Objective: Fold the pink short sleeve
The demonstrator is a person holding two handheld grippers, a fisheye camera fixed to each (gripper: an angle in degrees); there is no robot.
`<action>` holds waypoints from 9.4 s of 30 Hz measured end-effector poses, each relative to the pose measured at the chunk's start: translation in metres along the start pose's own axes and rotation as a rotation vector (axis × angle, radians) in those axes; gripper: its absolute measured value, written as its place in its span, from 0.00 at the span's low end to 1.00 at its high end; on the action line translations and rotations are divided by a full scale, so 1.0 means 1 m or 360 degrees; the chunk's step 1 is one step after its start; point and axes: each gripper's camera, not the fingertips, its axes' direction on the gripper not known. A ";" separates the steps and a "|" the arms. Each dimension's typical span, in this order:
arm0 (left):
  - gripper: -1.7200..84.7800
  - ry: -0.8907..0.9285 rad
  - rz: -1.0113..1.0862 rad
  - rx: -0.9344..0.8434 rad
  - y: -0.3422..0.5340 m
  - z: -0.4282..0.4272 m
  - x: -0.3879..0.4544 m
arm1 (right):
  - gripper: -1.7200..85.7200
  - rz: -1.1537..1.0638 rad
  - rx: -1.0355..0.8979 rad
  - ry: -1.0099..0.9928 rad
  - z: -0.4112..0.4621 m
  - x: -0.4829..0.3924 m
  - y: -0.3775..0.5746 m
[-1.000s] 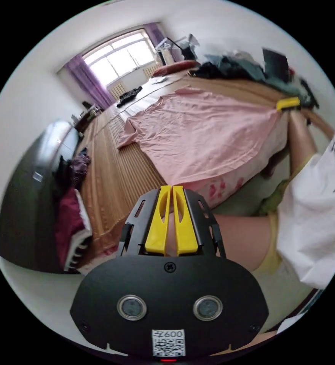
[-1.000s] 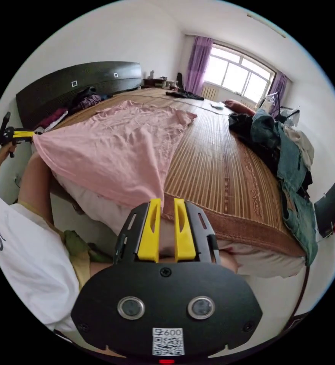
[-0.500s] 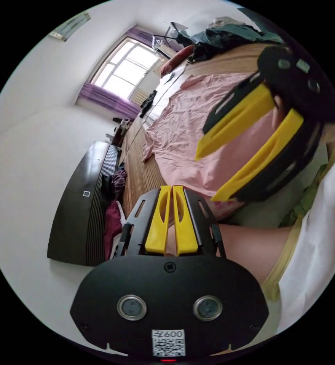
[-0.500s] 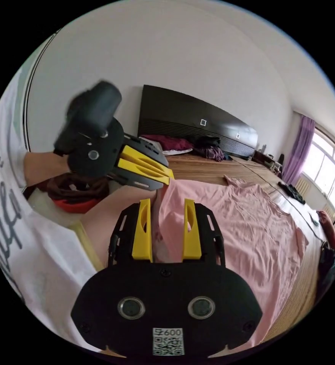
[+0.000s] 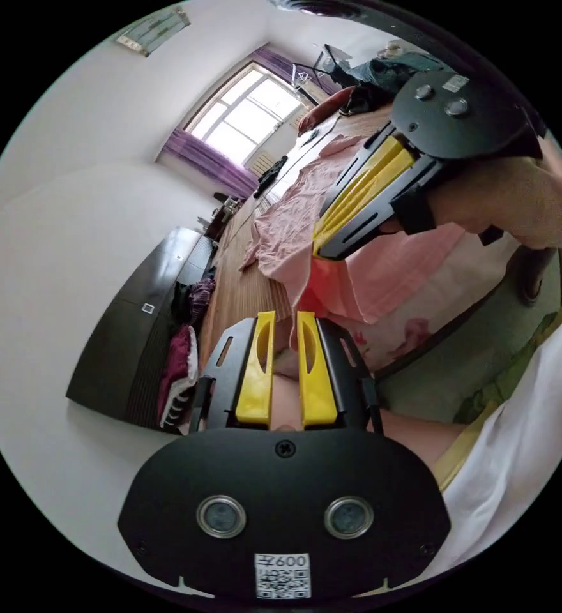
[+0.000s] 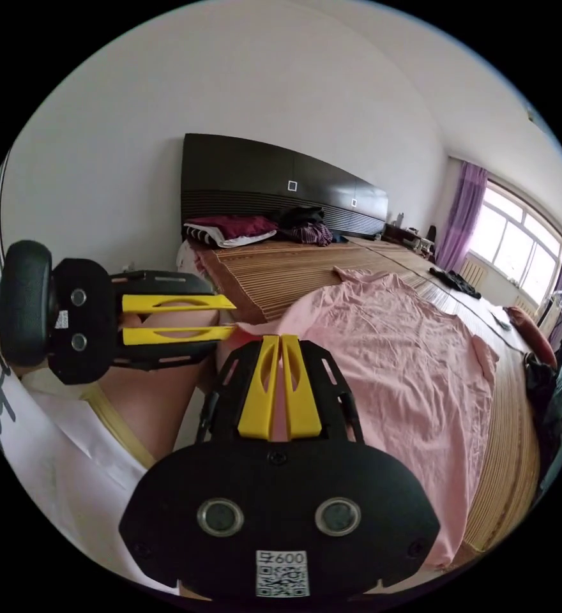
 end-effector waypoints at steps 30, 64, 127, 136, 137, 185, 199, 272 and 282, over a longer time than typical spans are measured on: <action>0.11 -0.0504 0.0412 0.0139 0.160 0.105 0.046 | 0.01 0.0089 -0.0047 -0.0210 0.017 0.054 0.025; 0.03 -0.0627 0.0474 0.0069 0.132 0.143 0.045 | 0.01 0.0079 -0.0090 -0.0197 0.021 0.083 0.073; 0.03 -0.0581 -0.0185 -0.0219 -0.042 -0.050 -0.183 | 0.01 -0.0794 -0.0758 0.1529 -0.038 0.131 0.262; 0.03 -0.0589 -0.0087 -0.0299 -0.045 -0.057 -0.160 | 0.02 -0.0679 -0.0839 0.1622 -0.075 0.123 0.233; 0.03 -0.0585 -0.0084 -0.0306 -0.044 -0.057 -0.159 | 0.02 -0.0695 -0.0870 0.1628 -0.072 0.121 0.230; 0.03 -0.0386 0.0128 -0.0695 0.025 0.023 -0.117 | 0.29 -0.0541 -0.0623 0.1965 -0.047 0.020 0.085; 0.03 -0.0396 0.0165 -0.0812 0.016 0.054 -0.098 | 0.02 -0.1710 -0.0706 0.2181 0.077 -0.091 0.032; 0.03 -0.0416 -0.0280 0.0741 -0.585 -0.193 -0.291 | 0.01 -0.0173 0.0237 0.1389 -0.124 0.360 -0.532; 0.03 0.0170 0.0089 0.0085 -0.412 0.093 -0.029 | 0.01 0.0026 -0.0459 0.1037 0.133 0.337 -0.248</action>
